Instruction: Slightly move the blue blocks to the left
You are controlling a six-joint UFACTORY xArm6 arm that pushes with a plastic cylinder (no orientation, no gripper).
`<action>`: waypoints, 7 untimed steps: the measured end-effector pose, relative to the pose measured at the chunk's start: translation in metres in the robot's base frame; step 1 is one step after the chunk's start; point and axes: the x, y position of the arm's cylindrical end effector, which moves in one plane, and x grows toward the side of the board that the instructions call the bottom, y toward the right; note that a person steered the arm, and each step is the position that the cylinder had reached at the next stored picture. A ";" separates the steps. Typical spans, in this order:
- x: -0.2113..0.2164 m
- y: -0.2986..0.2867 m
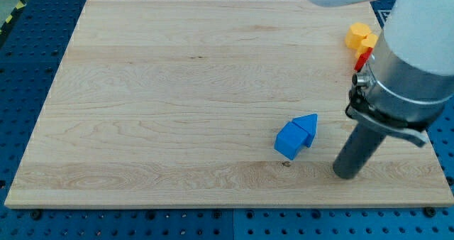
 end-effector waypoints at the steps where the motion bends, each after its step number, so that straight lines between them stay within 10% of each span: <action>1: -0.044 -0.002; 7: -0.044 0.004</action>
